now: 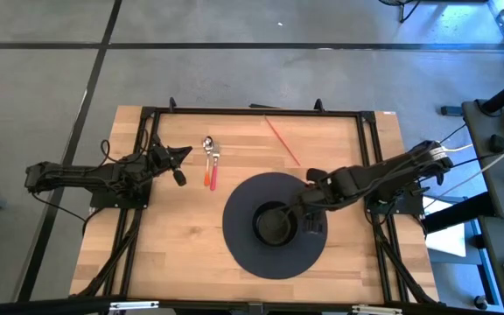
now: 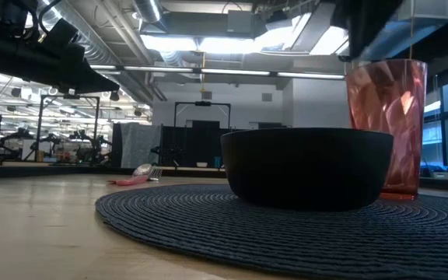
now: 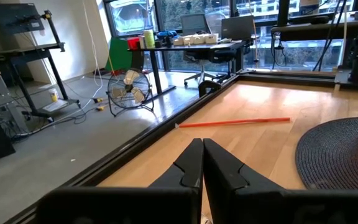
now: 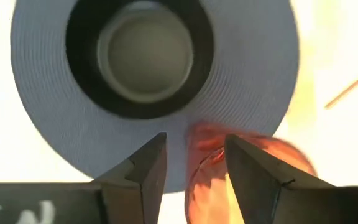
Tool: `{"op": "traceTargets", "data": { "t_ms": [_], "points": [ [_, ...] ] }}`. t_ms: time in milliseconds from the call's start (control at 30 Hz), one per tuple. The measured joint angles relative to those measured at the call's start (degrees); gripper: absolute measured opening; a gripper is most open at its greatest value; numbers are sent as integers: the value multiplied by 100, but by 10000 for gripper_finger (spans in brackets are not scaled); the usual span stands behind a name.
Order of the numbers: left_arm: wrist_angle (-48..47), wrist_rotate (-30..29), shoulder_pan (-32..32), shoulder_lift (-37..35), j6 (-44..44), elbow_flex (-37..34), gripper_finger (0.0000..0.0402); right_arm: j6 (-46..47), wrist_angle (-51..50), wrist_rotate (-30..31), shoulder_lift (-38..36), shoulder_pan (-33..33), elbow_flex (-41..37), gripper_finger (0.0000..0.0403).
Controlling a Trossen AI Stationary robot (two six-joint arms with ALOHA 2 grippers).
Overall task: Pick & Place Utensil
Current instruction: Put the red straw into the red cup on the blue mat
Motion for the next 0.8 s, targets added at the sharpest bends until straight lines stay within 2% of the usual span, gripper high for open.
{"op": "traceTargets", "data": {
  "t_ms": [133,467,800],
  "points": [
    [0,-1,-1,0,0,0,4,-21,-9,268,-2,0,225,161],
    [0,1,0,-1,0,0,4,-228,-101,341,-2,0,294,162],
    [0,1,0,-1,4,0,4,-1134,-32,1512,-4,-34,294,154]
  ]
}}
